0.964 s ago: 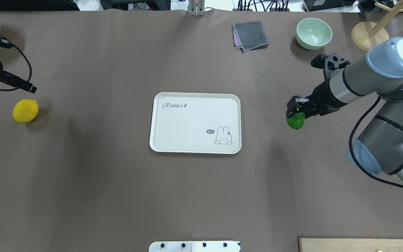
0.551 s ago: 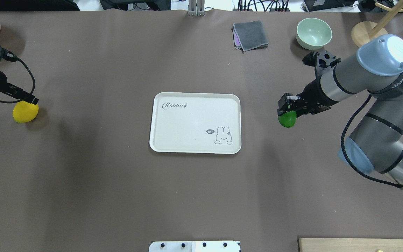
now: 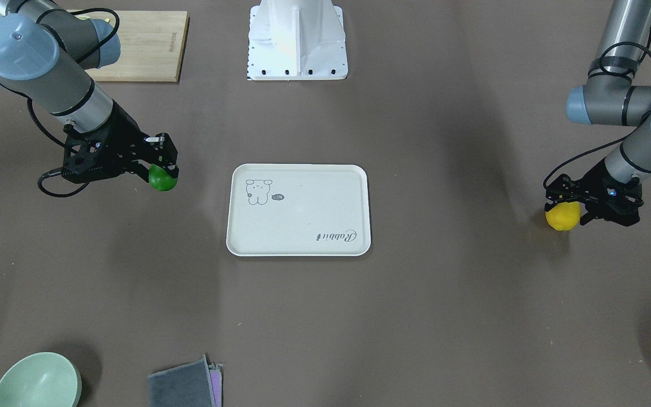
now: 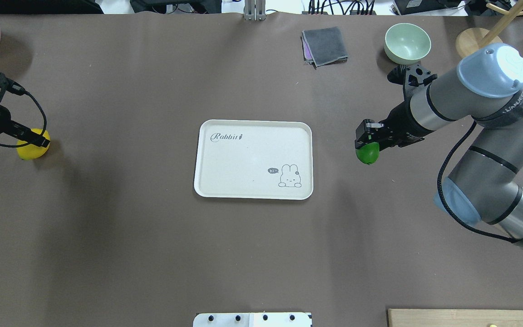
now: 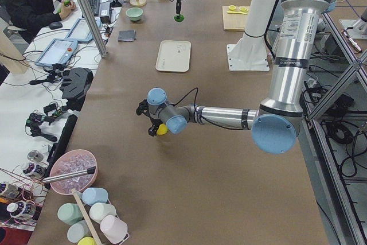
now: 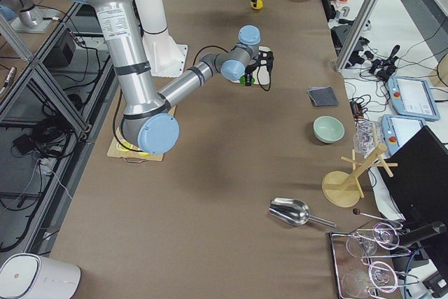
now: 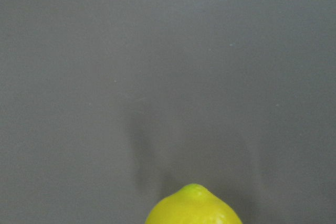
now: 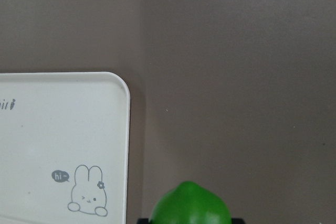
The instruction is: Place all lemons on tray
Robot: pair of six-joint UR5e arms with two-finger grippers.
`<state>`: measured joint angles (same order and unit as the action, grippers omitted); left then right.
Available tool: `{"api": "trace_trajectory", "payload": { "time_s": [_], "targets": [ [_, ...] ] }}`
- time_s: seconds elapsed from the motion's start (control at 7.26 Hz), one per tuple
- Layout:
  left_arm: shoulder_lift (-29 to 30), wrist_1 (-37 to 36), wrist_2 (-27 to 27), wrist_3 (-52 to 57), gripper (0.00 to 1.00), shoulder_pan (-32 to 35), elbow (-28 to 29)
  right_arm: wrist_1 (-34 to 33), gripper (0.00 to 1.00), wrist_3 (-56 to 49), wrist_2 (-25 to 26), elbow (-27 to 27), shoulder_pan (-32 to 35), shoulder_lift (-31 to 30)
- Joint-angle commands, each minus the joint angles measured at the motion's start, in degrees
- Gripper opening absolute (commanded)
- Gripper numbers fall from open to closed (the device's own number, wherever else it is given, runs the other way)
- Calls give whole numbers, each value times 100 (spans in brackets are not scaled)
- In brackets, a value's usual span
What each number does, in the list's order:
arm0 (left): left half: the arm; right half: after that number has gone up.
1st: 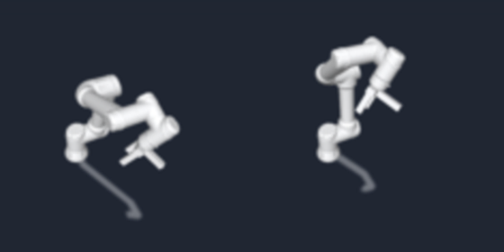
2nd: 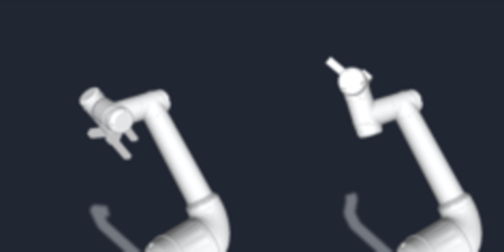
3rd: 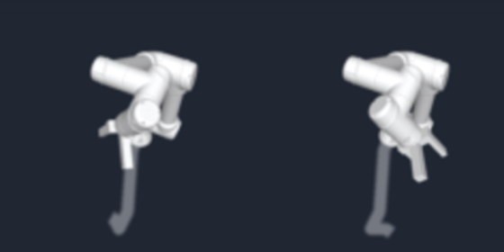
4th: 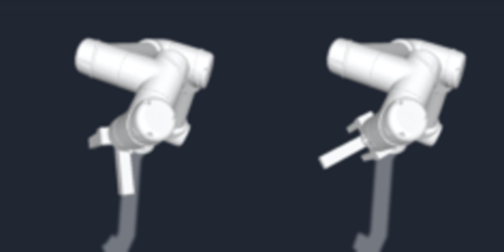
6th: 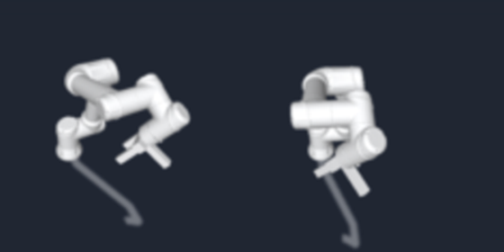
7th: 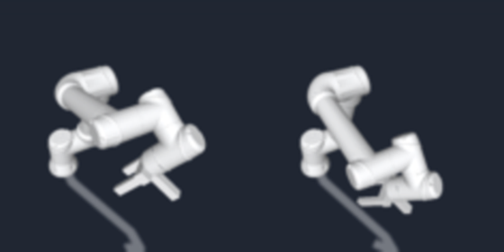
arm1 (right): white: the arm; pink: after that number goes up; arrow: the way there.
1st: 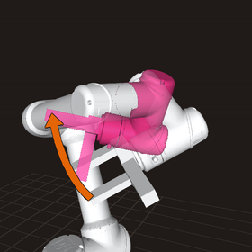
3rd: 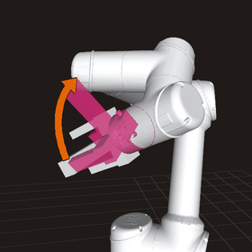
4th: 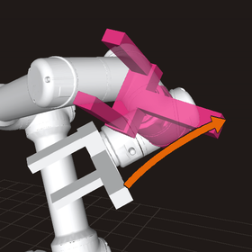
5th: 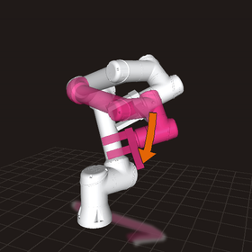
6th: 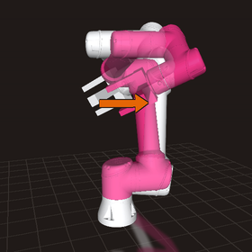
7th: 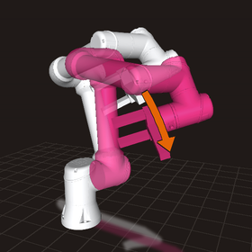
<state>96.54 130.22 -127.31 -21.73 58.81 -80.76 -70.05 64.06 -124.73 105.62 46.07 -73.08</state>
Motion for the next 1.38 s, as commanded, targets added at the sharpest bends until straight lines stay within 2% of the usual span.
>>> {"api": "trace_trajectory", "payload": {
  "time_s": [0.0,0.14,0.28,0.41,0.83,0.96,1.24],
  "targets": [
    [-162,12,-338,-85,0,-1,-132,0,0,1,19,29,7,21],
    [-162,-32,-504,-199,0,8,-394,0,0,36,28,55,-2,82],
    [-66,-6,-975,-940,0,17,-544,9,0,254,36,64,-63,161],
    [144,-32,-1032,-1539,0,8,-781,9,0,291,71,46,-141,223],
    [1224,-111,-963,-3307,0,-201,-705,-9,0,300,431,-233,-362,556],
    [1505,-102,-728,-3868,0,-333,-713,-9,0,326,441,-479,-388,766],
    [2077,-102,-16,-4908,0,-1043,-695,17,0,414,686,-884,-607,1093]
  ]
}}
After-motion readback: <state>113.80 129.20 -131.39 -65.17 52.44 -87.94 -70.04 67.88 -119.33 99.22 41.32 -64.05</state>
